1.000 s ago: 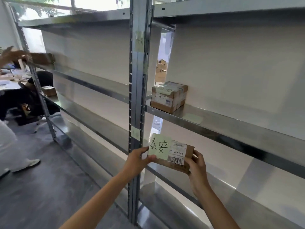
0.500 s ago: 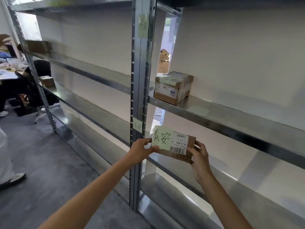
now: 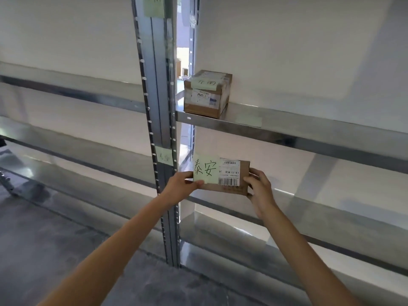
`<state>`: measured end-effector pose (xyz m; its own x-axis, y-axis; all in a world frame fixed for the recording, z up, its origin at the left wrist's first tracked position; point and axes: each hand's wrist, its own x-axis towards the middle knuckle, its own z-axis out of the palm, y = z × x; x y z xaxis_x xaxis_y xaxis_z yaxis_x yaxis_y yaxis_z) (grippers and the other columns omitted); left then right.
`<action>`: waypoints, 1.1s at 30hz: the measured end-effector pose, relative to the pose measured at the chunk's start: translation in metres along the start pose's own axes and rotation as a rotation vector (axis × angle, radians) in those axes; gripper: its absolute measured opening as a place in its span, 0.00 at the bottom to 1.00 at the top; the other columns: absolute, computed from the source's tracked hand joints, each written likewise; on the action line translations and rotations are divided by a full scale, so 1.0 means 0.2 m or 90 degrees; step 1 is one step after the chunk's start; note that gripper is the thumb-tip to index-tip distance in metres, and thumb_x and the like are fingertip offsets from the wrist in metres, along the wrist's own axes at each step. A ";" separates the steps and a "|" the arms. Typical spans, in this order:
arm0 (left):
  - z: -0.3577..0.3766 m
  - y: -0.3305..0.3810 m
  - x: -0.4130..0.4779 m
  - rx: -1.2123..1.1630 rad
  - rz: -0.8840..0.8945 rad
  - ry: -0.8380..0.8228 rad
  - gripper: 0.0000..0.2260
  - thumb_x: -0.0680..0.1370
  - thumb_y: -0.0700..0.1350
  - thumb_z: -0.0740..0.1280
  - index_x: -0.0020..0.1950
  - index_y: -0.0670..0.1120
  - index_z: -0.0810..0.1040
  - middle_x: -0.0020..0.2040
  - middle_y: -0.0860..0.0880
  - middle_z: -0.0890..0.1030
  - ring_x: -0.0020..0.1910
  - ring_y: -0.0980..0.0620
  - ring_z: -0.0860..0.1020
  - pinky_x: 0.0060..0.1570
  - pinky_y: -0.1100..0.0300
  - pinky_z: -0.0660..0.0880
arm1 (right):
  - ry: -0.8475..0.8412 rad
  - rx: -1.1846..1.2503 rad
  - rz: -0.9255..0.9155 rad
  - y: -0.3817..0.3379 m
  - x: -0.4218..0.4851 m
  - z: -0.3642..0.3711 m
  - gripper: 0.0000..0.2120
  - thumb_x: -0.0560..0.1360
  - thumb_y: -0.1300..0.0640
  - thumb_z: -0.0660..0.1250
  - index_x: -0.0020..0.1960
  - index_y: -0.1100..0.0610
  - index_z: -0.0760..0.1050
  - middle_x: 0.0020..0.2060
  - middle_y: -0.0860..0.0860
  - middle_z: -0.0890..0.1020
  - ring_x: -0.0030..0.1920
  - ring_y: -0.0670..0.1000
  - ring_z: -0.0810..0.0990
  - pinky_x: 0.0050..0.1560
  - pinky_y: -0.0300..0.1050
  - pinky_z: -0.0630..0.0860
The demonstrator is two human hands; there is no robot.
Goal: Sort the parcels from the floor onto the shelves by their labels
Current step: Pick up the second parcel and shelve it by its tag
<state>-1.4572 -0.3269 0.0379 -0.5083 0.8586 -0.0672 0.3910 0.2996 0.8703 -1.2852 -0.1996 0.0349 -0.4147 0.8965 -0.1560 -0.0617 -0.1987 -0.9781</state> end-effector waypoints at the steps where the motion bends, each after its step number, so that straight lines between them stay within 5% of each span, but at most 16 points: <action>1: -0.01 -0.02 0.00 -0.009 0.002 -0.010 0.16 0.76 0.49 0.66 0.63 0.46 0.76 0.62 0.49 0.79 0.53 0.51 0.78 0.55 0.58 0.76 | 0.012 0.009 0.002 0.01 -0.01 0.01 0.16 0.78 0.66 0.58 0.65 0.60 0.69 0.59 0.58 0.78 0.56 0.54 0.76 0.47 0.45 0.76; 6: -0.05 -0.08 0.00 -0.027 0.011 -0.046 0.18 0.76 0.52 0.65 0.64 0.48 0.76 0.61 0.51 0.79 0.56 0.51 0.77 0.59 0.56 0.73 | 0.064 0.046 0.020 0.06 -0.07 0.06 0.14 0.78 0.66 0.56 0.61 0.58 0.71 0.50 0.55 0.80 0.49 0.51 0.78 0.43 0.44 0.75; 15: -0.13 -0.16 0.04 -0.201 -0.020 -0.044 0.20 0.81 0.53 0.55 0.67 0.45 0.73 0.61 0.48 0.76 0.58 0.52 0.73 0.61 0.56 0.69 | 0.111 0.023 0.027 0.10 -0.09 0.16 0.15 0.81 0.57 0.54 0.59 0.58 0.76 0.54 0.56 0.81 0.60 0.55 0.76 0.53 0.49 0.75; 21: -0.19 -0.18 0.09 -0.248 -0.028 -0.023 0.19 0.81 0.51 0.55 0.67 0.45 0.73 0.65 0.46 0.74 0.63 0.47 0.71 0.66 0.51 0.67 | 0.143 0.001 0.024 0.09 -0.06 0.26 0.14 0.81 0.53 0.54 0.52 0.56 0.77 0.52 0.55 0.81 0.56 0.52 0.77 0.58 0.50 0.75; 26: -0.20 -0.20 0.16 -0.262 -0.027 -0.024 0.18 0.81 0.51 0.55 0.67 0.45 0.72 0.68 0.46 0.72 0.64 0.47 0.71 0.66 0.50 0.67 | 0.184 -0.019 0.011 0.11 0.00 0.31 0.17 0.81 0.52 0.52 0.58 0.58 0.77 0.54 0.55 0.81 0.47 0.46 0.78 0.54 0.46 0.75; 33: -0.17 -0.21 0.35 -0.258 -0.062 -0.051 0.19 0.81 0.52 0.54 0.67 0.44 0.71 0.68 0.43 0.72 0.61 0.49 0.72 0.65 0.49 0.68 | 0.198 -0.065 0.027 0.11 0.17 0.34 0.15 0.81 0.52 0.51 0.51 0.54 0.76 0.54 0.55 0.81 0.53 0.51 0.78 0.56 0.46 0.74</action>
<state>-1.5355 -0.2942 0.0134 -0.4607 0.8685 -0.1830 0.0017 0.2070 0.9783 -1.3624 -0.2005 0.0167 -0.1168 0.9694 -0.2159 0.0468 -0.2118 -0.9762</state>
